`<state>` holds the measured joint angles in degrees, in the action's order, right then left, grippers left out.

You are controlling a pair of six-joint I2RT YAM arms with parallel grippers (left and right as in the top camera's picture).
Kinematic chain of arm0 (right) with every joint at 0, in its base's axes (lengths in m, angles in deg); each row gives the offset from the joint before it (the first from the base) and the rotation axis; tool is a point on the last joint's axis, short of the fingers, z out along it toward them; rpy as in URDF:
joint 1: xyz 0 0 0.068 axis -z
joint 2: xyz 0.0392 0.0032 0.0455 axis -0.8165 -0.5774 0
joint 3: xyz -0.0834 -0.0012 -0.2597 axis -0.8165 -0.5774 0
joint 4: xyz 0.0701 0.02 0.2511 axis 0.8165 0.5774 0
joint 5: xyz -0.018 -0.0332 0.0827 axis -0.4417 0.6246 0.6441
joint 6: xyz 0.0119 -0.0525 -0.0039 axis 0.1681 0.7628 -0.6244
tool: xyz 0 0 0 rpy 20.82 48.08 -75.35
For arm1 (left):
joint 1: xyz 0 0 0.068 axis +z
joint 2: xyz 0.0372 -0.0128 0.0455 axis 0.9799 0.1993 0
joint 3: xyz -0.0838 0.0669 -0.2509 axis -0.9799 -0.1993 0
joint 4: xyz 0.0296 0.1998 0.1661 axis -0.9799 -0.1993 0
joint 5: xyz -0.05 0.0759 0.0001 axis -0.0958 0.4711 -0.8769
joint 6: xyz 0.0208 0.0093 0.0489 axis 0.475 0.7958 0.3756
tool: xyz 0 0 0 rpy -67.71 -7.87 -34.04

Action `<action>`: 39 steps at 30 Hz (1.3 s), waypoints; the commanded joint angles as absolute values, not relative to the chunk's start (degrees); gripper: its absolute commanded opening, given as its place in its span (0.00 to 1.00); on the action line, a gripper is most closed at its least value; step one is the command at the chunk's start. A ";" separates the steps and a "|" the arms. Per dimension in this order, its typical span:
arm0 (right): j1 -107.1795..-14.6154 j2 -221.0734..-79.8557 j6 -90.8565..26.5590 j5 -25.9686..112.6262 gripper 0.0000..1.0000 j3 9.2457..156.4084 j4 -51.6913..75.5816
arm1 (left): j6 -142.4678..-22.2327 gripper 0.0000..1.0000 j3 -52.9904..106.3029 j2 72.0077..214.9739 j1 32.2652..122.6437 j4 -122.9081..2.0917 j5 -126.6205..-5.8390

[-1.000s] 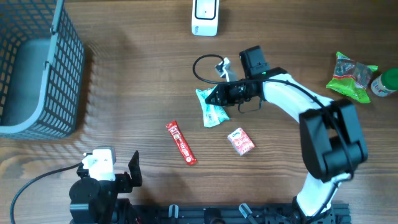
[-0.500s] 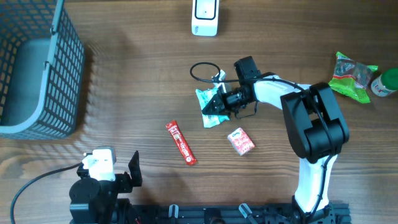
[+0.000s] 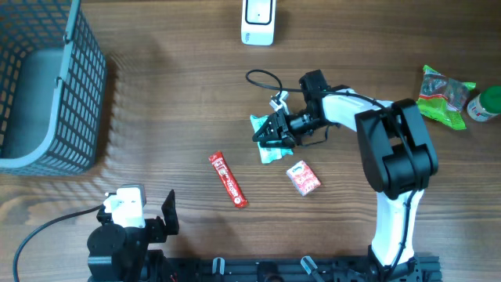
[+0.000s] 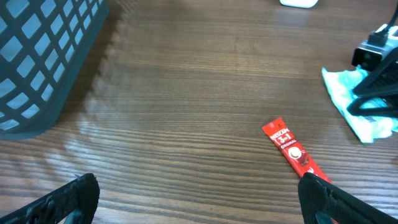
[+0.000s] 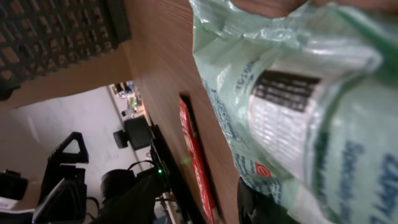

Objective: Scan the item barcode
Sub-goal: 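Lift the wipes pack and carry it up and right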

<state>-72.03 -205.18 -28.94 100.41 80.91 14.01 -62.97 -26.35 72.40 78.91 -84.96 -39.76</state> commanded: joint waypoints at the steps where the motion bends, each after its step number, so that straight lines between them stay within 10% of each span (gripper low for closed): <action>1: -69.96 -203.89 -25.64 87.64 0.64 79.87 19.65 | -63.52 1.00 -26.76 72.12 78.60 -84.77 -39.17; 7: -69.76 -189.62 -25.15 85.92 0.99 82.79 23.67 | -63.52 1.00 -26.76 72.12 78.60 -84.77 -39.17; 25: -67.47 -188.40 -16.87 64.39 1.00 82.34 23.87 | -63.52 1.00 -26.76 72.12 78.60 -84.77 -39.17; 39: -66.20 -203.43 -11.78 72.50 1.00 82.34 26.43 | -63.52 1.00 -26.76 72.12 78.60 -84.79 -39.17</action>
